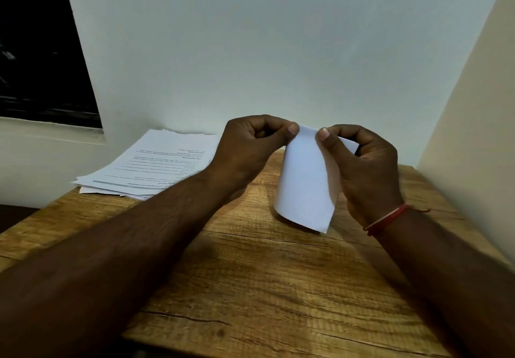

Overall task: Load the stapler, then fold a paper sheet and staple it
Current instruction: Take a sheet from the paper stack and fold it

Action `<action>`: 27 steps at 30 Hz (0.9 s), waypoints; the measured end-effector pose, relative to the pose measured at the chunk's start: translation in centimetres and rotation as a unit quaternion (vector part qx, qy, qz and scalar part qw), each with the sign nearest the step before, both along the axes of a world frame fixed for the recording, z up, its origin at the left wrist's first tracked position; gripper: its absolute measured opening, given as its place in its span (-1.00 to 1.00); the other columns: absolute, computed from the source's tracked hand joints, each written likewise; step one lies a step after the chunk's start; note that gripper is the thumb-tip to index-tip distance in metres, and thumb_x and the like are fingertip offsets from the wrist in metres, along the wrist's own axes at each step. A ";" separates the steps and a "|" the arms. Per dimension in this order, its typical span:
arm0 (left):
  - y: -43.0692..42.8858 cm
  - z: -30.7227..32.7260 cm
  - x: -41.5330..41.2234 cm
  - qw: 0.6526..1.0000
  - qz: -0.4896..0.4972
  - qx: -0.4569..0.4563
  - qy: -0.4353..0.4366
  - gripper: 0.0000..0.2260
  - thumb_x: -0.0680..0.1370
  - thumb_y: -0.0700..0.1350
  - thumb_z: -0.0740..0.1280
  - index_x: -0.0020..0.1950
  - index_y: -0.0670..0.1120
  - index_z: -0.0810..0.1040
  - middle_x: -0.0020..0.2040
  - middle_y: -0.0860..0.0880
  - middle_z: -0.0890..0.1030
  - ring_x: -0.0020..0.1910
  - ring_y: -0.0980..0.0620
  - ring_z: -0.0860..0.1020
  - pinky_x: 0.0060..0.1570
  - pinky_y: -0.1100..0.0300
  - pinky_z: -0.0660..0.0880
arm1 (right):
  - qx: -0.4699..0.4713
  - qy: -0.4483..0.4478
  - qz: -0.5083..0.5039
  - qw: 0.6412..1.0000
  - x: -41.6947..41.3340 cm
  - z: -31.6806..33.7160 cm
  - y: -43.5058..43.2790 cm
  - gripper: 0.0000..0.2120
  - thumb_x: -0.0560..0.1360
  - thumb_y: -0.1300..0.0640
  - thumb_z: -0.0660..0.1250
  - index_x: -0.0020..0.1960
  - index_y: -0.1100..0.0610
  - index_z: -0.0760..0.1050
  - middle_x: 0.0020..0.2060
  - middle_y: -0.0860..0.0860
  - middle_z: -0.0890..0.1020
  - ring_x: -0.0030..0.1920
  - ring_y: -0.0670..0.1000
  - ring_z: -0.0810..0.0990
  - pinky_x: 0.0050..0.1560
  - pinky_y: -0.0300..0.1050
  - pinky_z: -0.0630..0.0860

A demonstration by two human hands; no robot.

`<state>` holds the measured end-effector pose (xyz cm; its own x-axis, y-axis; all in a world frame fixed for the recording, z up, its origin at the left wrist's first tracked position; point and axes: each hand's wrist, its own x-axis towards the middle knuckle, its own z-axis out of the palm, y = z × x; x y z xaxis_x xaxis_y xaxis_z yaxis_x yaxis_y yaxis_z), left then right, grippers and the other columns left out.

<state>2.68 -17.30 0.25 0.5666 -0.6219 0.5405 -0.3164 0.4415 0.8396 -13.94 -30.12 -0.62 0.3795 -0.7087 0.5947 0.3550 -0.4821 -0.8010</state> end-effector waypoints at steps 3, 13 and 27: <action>-0.1 -0.4 -0.5 0.999 -0.019 0.026 0.007 -0.86 0.64 -0.13 0.55 0.11 -0.20 0.79 0.07 -0.14 0.82 0.16 -0.12 0.79 0.30 -0.15 0.70 | 0.036 -0.007 0.021 0.999 0.1 -0.1 -0.1 -0.84 0.55 0.07 0.62 0.03 0.13 0.74 0.02 0.01 0.79 0.02 0.03 0.77 -0.05 -0.04 0.71; -0.3 -0.9 -0.8 0.996 -0.009 0.083 0.032 -0.82 0.68 -0.03 0.51 0.15 -0.13 0.72 0.01 -0.07 0.81 0.06 -0.10 0.79 0.03 -0.04 0.70 | 0.009 -0.005 0.038 0.999 0.0 -0.5 0.0 -0.84 0.55 0.13 0.61 0.12 0.13 0.77 -0.04 -0.05 0.80 0.04 -0.02 0.77 -0.12 -0.15 0.66; 0.1 -0.1 -0.8 0.990 0.069 0.104 -0.060 -0.74 0.64 0.16 0.47 0.15 -0.01 0.68 0.03 -0.01 0.78 0.02 -0.05 0.77 0.08 -0.12 0.73 | -0.023 0.016 0.032 0.999 0.0 -0.4 0.5 -0.84 0.54 0.18 0.60 0.11 0.17 0.78 -0.02 0.03 0.82 0.06 0.04 0.79 -0.05 -0.08 0.74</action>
